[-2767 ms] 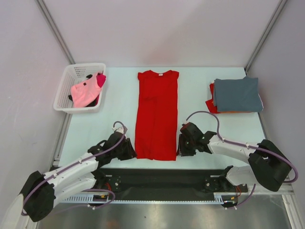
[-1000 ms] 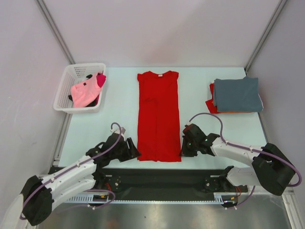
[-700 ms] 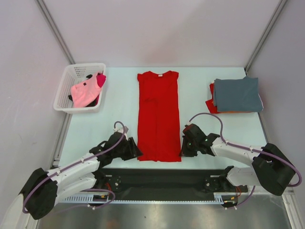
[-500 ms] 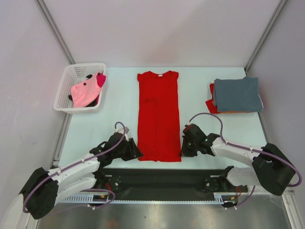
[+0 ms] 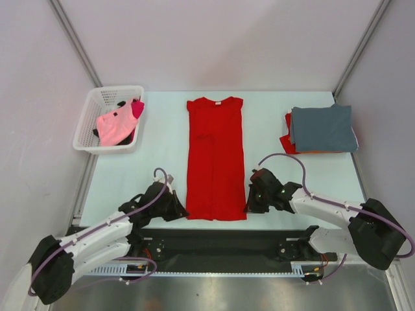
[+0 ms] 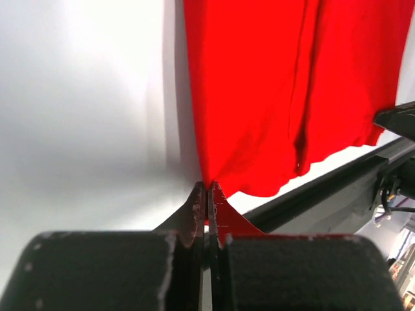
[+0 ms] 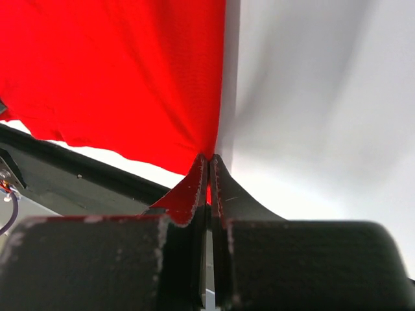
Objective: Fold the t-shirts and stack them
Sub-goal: Fold the tshirt
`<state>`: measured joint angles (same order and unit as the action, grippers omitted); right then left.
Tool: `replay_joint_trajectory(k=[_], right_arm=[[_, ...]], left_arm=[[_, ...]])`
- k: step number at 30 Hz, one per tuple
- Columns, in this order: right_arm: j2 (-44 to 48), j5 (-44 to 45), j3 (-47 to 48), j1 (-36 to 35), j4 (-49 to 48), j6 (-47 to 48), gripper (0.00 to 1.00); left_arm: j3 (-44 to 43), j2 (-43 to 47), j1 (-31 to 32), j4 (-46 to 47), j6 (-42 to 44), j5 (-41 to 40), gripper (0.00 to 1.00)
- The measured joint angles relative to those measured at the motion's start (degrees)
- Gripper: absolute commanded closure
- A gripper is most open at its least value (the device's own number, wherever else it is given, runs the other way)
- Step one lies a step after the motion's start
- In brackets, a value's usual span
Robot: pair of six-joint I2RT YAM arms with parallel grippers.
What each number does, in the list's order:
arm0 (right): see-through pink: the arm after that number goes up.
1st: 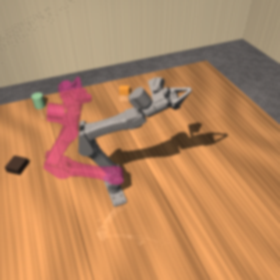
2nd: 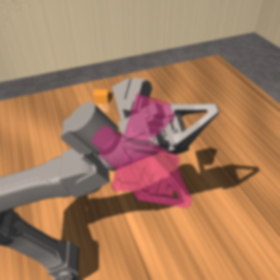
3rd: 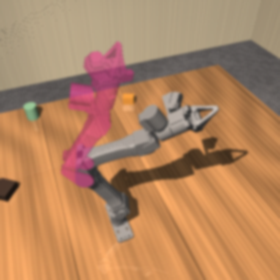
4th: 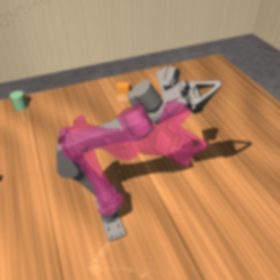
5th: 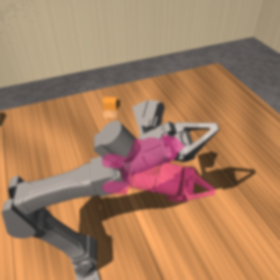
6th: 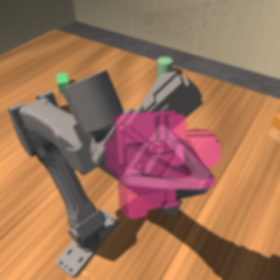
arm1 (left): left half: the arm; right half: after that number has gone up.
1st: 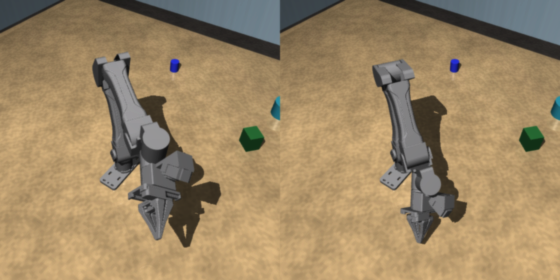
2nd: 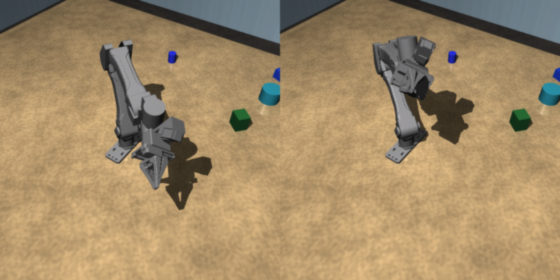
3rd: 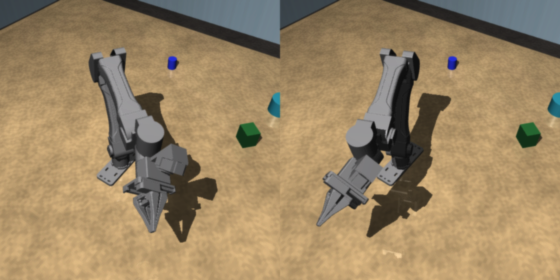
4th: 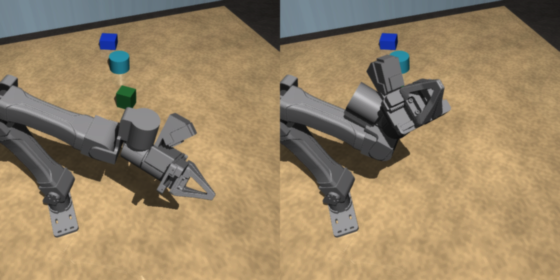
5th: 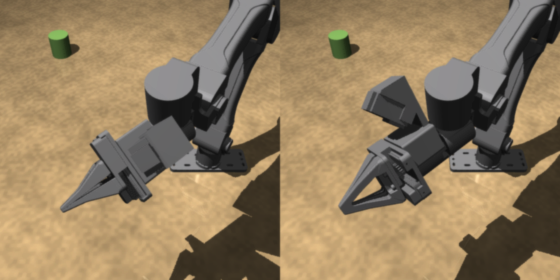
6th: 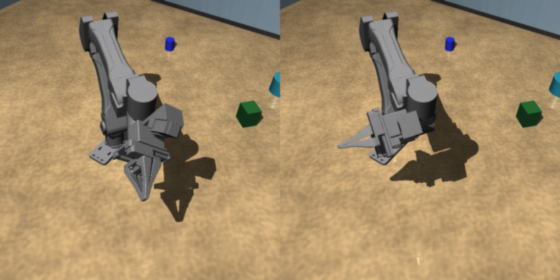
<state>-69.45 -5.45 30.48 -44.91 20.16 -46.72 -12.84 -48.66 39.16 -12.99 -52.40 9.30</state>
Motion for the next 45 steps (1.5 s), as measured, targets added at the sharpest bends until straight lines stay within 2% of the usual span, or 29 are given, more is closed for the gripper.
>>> replay_joint_trajectory(k=[7, 14, 19, 24, 31, 39, 45], right_arm=[[0.9, -2.2, -0.4, 0.5, 0.1, 0.2, 1.00], [1.6, -6.0, 0.1, 3.6, -0.2, 0.9, 1.00], [0.0, -8.2, 4.5, 10.0, 0.2, 3.8, 1.00], [-7.5, -10.1, 15.2, 16.0, 0.6, 7.9, 1.00], [-22.8, -12.5, 29.4, 22.3, 0.7, 11.5, 1.00], [-38.1, -13.8, 43.6, 26.0, 1.6, 12.7, 1.00], [-43.5, -14.6, 49.5, 28.9, 2.7, 12.7, 1.00]], left_arm=[[0.0, 4.5, 0.0, -1.8, -1.2, 1.0, 1.00], [-2.6, 0.5, -0.7, -1.5, -1.5, 3.5, 1.00], [-10.3, -4.8, -4.1, -1.1, -0.2, 3.4, 1.00], [-20.2, -13.7, -10.4, 1.6, 2.5, 3.4, 0.99], [-28.6, -27.3, -18.2, 4.7, 4.9, 4.0, 1.00], [-42.0, -45.5, -21.6, 7.3, 6.7, 5.3, 1.00], [-48.1, -52.3, -22.8, 7.9, 7.0, 6.2, 1.00]])
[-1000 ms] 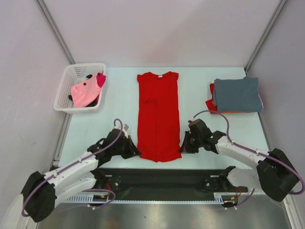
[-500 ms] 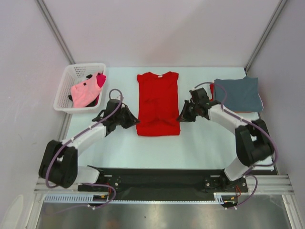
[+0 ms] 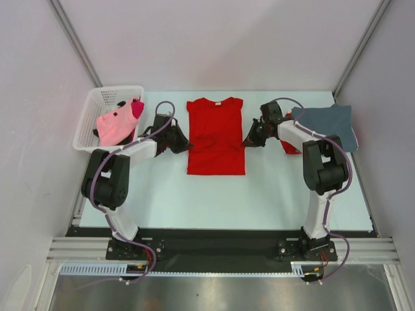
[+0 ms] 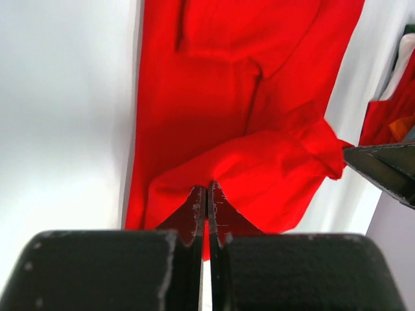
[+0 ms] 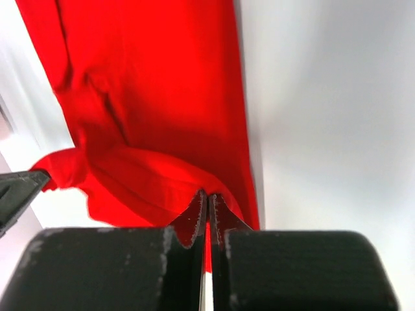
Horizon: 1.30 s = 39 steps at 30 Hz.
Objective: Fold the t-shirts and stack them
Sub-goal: Fold the tshirt
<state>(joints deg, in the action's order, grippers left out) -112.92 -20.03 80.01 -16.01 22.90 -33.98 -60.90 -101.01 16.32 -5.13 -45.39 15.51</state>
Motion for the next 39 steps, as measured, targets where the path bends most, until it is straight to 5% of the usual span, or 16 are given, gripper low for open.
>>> replay_joint_trajectory(k=[16, 19, 20, 23, 25, 29, 39], right_arm=[[-10.3, -1.5, 14.3, 2.3, 3.4, 0.6, 0.98], [-12.5, -1.5, 16.9, 2.4, 4.0, 0.6, 0.86], [-13.1, -1.4, 17.8, 2.5, 4.2, 0.6, 0.59], [-13.8, -0.8, 19.4, 2.7, 4.5, 0.1, 0.07], [-13.6, 0.2, 19.5, 2.8, 4.0, 0.6, 0.03], [-9.4, 2.6, 12.5, 2.8, -0.2, 0.8, 0.06], [14.0, 5.2, -18.0, 0.9, -11.3, 1.6, 0.41]], left_arm=[[-11.5, -7.7, -2.1, -0.2, 0.5, 1.2, 1.00], [-12.9, -9.0, -2.6, -0.4, 0.4, 1.3, 0.97], [-13.6, -9.6, -2.8, -0.5, 0.4, 1.3, 0.86], [-15.8, -11.8, -3.1, -0.4, 1.0, 1.8, 0.24], [-16.9, -13.0, -3.4, -0.3, 0.9, 1.8, 0.12], [-15.8, -12.2, -3.9, -0.1, 1.2, 0.9, 0.13], [7.0, 4.1, -1.6, 3.3, 4.0, -1.6, 0.32]])
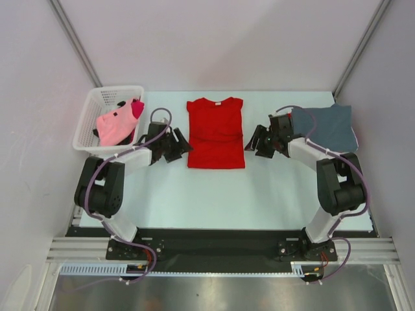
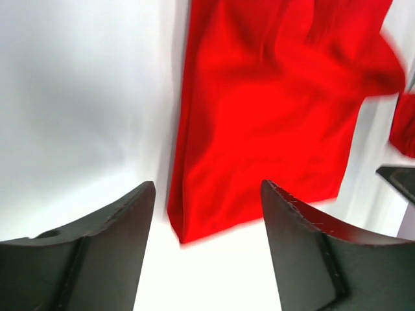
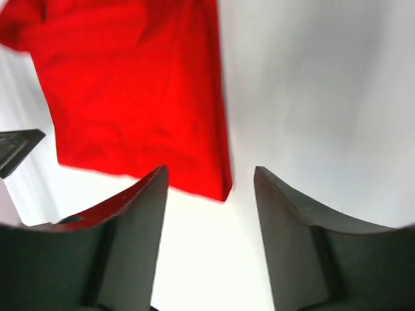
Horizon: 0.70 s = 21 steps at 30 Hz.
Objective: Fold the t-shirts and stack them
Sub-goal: Fold the tshirt
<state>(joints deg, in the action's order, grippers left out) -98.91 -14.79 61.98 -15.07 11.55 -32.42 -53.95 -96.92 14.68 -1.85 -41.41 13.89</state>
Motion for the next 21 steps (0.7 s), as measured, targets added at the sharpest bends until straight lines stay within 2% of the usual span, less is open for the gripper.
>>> replay_joint_trajectory(k=[1, 3, 10, 13, 17, 18, 21], right_arm=[[1.2, 0.0, -1.6, -0.8, -1.0, 0.2, 0.46], [2.3, -0.1, -3.6, -2.5, -1.7, 0.5, 0.48], [0.7, -0.5, -4.8, -4.9, -2.6, 0.9, 0.47], [-1.4, -0.6, -5.0, -5.0, -3.2, 1.0, 0.50], [-3.8, -1.3, -4.9, -5.0, -4.2, 1.0, 0.57], [-3.8, -1.5, -4.9, -5.0, -4.3, 1.0, 0.62], [-4.6, -2.3, -4.9, -5.0, -5.0, 0.9, 0.67]], left_arm=[[1.6, 1.0, 0.6, 0.2, 0.0, 0.0, 0.36], [4.8, 3.0, 2.1, 1.1, 0.1, -0.1, 0.39], [8.7, 3.9, 3.3, 2.3, 0.5, 0.1, 0.39], [8.7, 3.2, 3.3, 3.4, 0.6, 0.1, 0.40], [8.7, 1.4, 3.3, 4.3, 0.5, 0.3, 0.52], [8.7, 0.9, 3.2, 4.5, 0.6, 0.5, 0.56], [8.7, 0.1, 3.2, 5.6, 0.7, 1.2, 0.62]])
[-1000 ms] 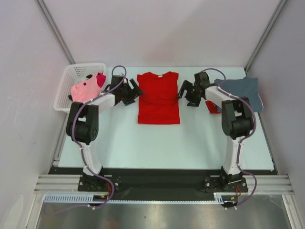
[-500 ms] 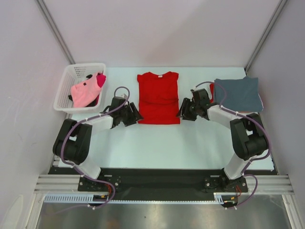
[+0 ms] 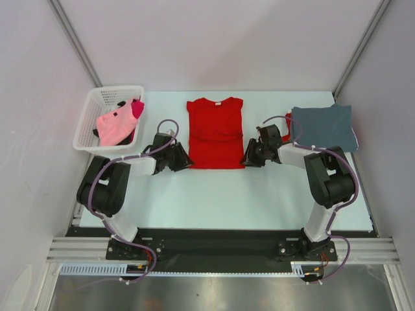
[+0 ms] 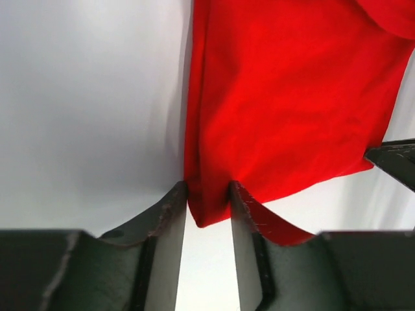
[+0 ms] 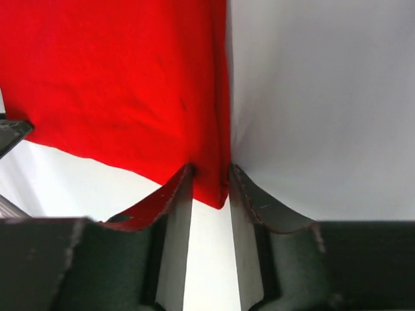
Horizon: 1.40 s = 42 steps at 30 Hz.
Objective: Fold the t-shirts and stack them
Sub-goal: Fold the tshirt
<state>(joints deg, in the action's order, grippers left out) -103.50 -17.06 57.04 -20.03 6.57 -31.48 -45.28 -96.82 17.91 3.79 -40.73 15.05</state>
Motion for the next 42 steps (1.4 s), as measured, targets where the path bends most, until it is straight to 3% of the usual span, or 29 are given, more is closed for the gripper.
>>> replay_joint_trajectory(k=[2, 5, 15, 23, 34, 42], right_arm=[[-0.4, -0.7, 0.0, 0.0, -0.8, 0.0, 0.80], [-1.2, -1.5, 0.0, 0.0, -1.3, 0.0, 1.00], [2.6, -2.4, -2.3, 0.0, -0.3, -0.4, 1.00], [16.0, -5.6, -7.8, -0.2, 3.6, -0.4, 1.00], [33.1, -6.2, -9.1, -1.6, 11.5, -0.4, 1.00], [33.8, -5.8, -7.7, -1.1, 15.6, -0.4, 1.00]], left_arm=[[0.2, -0.5, 0.0, 0.9, -0.3, 0.4, 0.73], [0.4, -1.4, 0.0, 1.8, -0.6, 1.0, 0.99], [2.7, 2.9, 0.0, 1.1, -0.6, 1.4, 1.00], [10.1, 17.2, 0.0, -1.8, -0.6, 3.7, 1.00], [11.4, 34.9, 0.3, -9.7, -0.7, 7.0, 1.00], [6.3, 31.6, 0.3, -14.3, -0.6, 9.4, 1.00]])
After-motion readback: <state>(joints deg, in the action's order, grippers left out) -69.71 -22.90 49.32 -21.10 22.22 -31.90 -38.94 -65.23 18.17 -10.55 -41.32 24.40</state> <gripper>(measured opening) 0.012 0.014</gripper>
